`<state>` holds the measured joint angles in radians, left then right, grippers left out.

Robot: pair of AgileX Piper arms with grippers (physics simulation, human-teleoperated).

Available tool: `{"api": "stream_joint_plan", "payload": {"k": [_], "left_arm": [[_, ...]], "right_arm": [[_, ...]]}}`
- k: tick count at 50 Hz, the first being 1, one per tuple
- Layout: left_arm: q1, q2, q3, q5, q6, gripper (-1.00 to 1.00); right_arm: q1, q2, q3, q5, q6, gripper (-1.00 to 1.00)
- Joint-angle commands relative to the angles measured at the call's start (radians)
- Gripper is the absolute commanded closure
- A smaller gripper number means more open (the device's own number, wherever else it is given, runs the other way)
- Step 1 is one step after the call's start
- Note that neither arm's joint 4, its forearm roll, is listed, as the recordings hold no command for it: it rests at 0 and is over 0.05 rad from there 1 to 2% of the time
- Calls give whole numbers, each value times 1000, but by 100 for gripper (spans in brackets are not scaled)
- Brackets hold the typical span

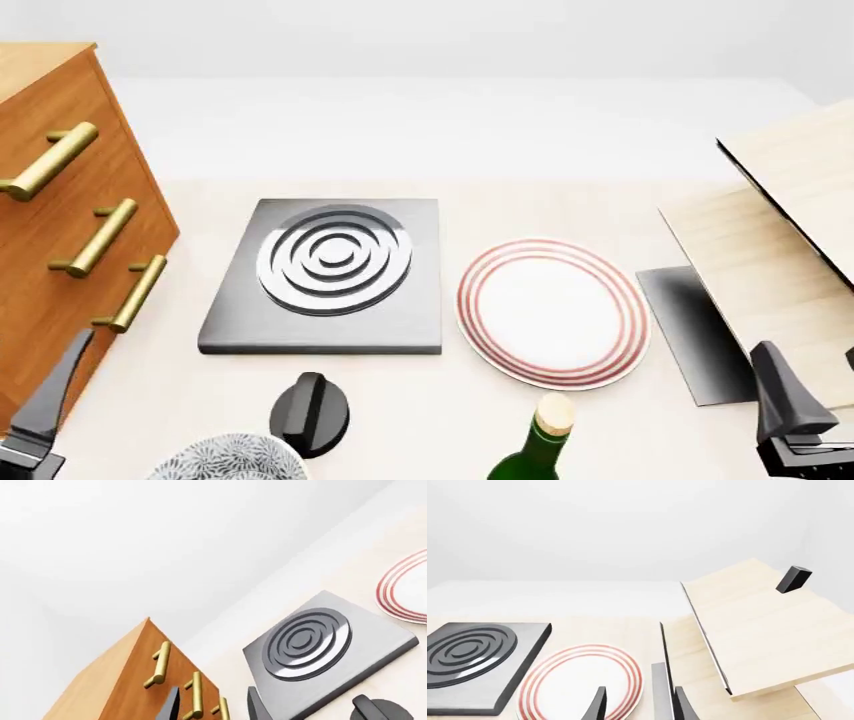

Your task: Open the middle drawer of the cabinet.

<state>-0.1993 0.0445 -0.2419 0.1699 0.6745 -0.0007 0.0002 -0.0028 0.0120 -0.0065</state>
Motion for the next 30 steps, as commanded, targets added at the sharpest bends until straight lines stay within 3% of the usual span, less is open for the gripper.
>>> {"api": "stream_joint_plan", "payload": {"k": [1,12,25,30], "left_arm": [[-1,89,-22,-21,27,-100],[28,177,-53,-60,63,-100],[76,216,-6,-154,169,-100],[77,263,3,-182,179,-100]], "right_arm": [[0,0,-1,-3,1,-100],[0,0,-1,-3,1,-100],[0,0,-1,-3,1,-100],[0,0,-1,-3,1,-100]]}}
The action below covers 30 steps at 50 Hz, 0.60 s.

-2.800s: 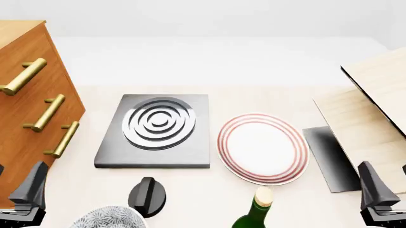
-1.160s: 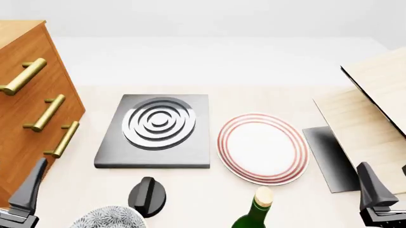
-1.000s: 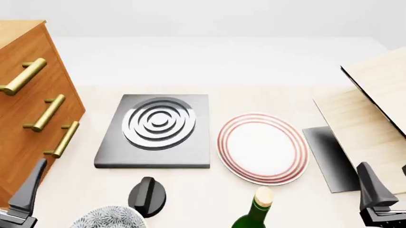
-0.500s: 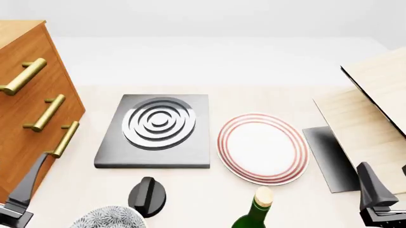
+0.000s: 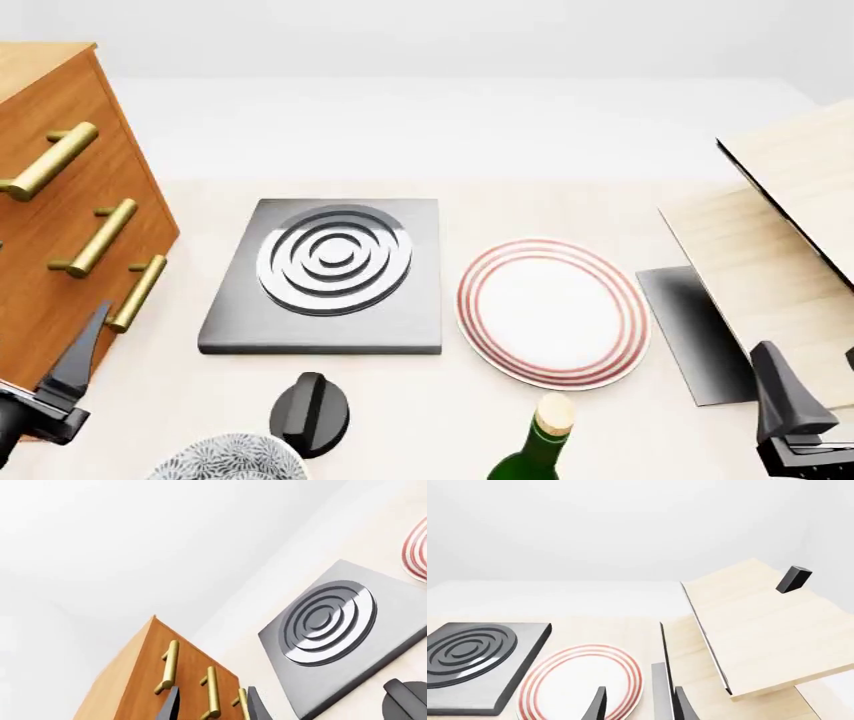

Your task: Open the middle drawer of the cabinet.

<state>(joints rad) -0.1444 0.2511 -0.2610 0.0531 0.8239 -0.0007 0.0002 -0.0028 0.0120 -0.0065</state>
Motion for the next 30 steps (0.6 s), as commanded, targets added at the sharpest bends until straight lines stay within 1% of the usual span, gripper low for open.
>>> {"api": "stream_joint_plan", "payload": {"k": [1,9,14,22,24,26,30], "left_arm": [[22,68,23,-65,31,-100],[26,133,51,-142,62,-100],[9,145,59,-148,86,-100],[0,214,82,-213,115,-100],[12,225,85,-225,119,-100],[13,244,108,-256,145,-100],[17,255,113,-261,154,-100]], "right_arm": [[0,0,-1,-3,1,-100],[0,0,-1,-3,1,-100],[0,0,-1,-3,1,-100],[0,0,-1,-3,1,-100],[0,0,-1,-3,1,-100],[0,0,-1,-3,1,-100],[0,0,-1,-3,1,-100]]}}
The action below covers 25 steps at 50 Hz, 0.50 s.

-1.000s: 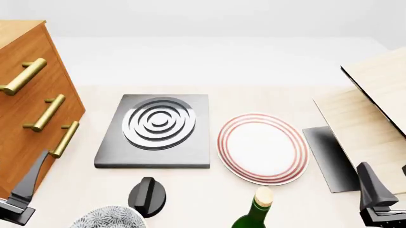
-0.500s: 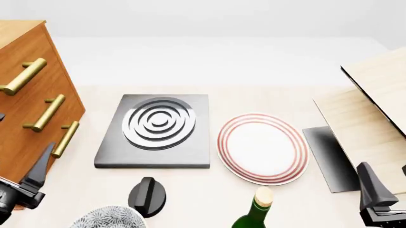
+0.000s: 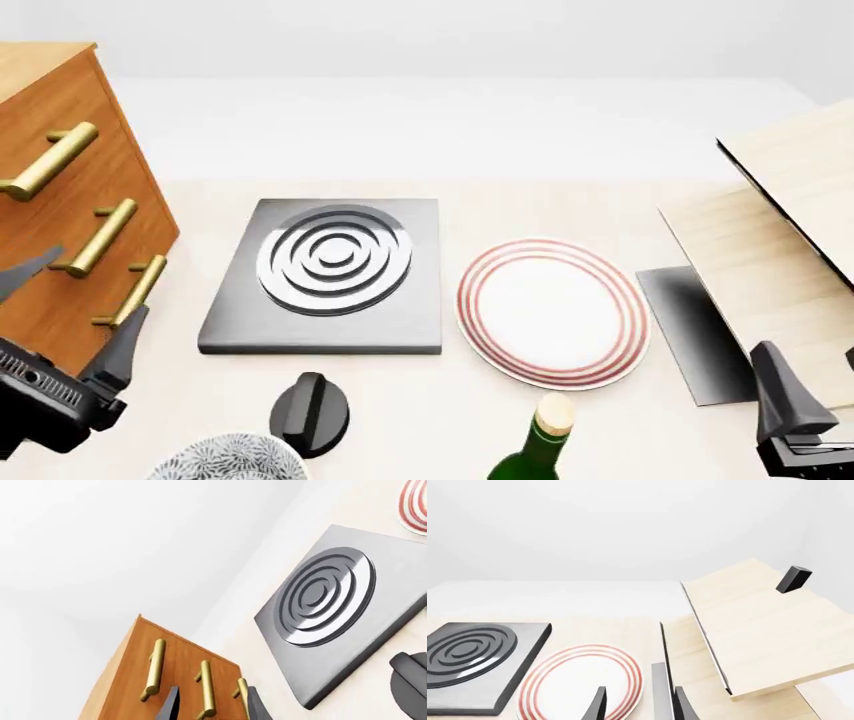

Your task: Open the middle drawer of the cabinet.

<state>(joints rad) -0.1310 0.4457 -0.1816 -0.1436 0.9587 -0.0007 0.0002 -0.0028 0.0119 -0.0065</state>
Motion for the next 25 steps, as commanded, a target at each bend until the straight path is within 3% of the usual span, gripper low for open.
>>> {"api": "stream_joint_plan", "payload": {"k": [1,25], "left_arm": [[9,65,38,-67,23,-100],[40,176,87,-192,122,-100]], "right_arm": [[0,0,-1,-3,1,-100],[0,0,-1,-3,1,-100]]}}
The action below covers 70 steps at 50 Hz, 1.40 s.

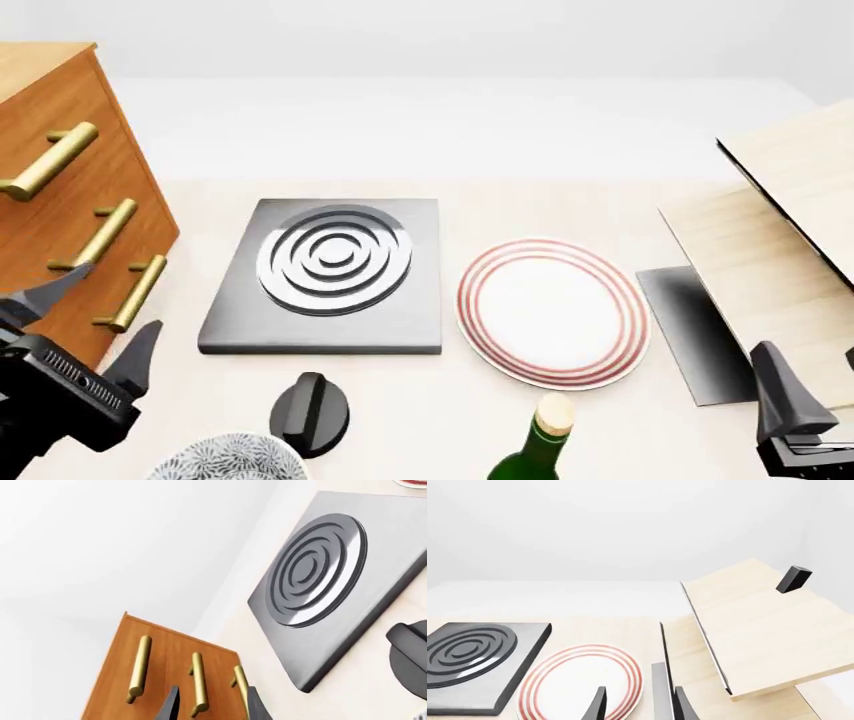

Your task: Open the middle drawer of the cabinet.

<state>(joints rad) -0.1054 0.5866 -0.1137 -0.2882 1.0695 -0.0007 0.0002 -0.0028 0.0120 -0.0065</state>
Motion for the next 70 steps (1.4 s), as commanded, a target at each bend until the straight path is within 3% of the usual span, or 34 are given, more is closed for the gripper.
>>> {"api": "stream_joint_plan", "payload": {"k": [1,18,21,28,30,45,52,70], "left_arm": [[18,38,23,-56,18,-100],[60,189,68,-267,131,-100],[64,194,66,-262,136,-100],[73,211,36,-208,118,-100],[59,241,50,-267,143,-100],[111,295,32,-307,136,-100],[123,369,45,-409,152,-100],[136,505,38,-532,144,-100]], "right_arm": [[0,0,-1,-3,1,-100],[0,0,-1,-3,1,-100],[0,0,-1,-3,1,-100],[0,0,-1,-3,1,-100],[0,0,-1,-3,1,-100],[0,0,-1,-3,1,-100],[0,0,-1,-3,1,-100],[0,0,-1,-3,1,-100]]}}
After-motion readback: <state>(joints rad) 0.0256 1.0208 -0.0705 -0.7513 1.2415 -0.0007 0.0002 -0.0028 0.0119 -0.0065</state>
